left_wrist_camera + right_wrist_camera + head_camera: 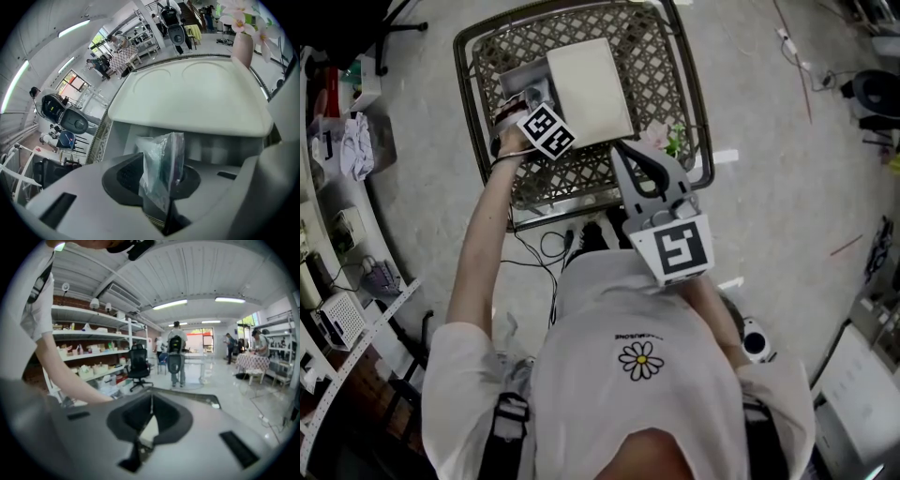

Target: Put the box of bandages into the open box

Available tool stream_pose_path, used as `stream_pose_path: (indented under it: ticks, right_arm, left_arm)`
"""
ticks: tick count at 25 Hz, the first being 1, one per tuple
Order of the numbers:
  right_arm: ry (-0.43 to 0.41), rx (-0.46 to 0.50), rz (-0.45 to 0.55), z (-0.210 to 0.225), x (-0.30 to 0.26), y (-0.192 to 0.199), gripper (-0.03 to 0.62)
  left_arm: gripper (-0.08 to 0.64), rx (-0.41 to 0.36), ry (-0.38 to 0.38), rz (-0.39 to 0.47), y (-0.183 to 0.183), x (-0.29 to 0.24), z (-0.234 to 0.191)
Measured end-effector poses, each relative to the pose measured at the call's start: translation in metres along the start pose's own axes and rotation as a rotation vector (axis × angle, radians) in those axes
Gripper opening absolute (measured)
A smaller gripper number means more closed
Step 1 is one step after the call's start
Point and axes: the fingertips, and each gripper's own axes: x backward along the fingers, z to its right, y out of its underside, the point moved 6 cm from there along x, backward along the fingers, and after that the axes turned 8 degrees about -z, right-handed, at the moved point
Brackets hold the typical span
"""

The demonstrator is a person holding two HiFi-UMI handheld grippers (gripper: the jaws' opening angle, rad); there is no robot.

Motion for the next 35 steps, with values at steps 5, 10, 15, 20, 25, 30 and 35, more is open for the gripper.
stream_pose_path:
  ticks: [5, 10, 15, 20, 25, 30, 35]
  right_arm:
    - [0.003, 0.015, -0.018, -0.001, -0.001, 0.003, 0.032]
    - [-0.006, 0.018, -0.030, -0.006, 0.001, 0.006, 0.032]
    - [-0.010, 0.023, -0.021, -0.011, 0.003, 0.005, 0.032]
    - [-0.017, 0.015, -0.006, -0.016, 0.006, 0.004, 0.032]
    - [-0.021, 0.022, 0.005, -0.021, 0.012, 0.004, 0.032]
    - [-0.026, 0.025, 0.022, -0.027, 0.017, 0.002, 0.032]
    - [-0.036, 0.035, 0.048, -0.035, 0.023, 0.000, 0.032]
  left_arm:
    - [0.214, 0.018, 0.118, -0.033, 0.005, -0.005, 0.004]
    - [0.258, 0.047, 0.147, 0.014, 0.003, 0.002, 0.000]
    - [0.299, 0.090, 0.162, 0.057, 0.001, 0.012, -0.004]
    - [0.302, 0.086, 0.185, 0.046, 0.007, 0.020, 0.003]
    - [0.302, 0.092, 0.186, 0.067, 0.008, 0.036, 0.011]
    - [0.302, 0.102, 0.172, 0.098, 0.005, 0.053, 0.013]
    - [0.301, 0.131, 0.146, 0.138, 0.001, 0.076, 0.006]
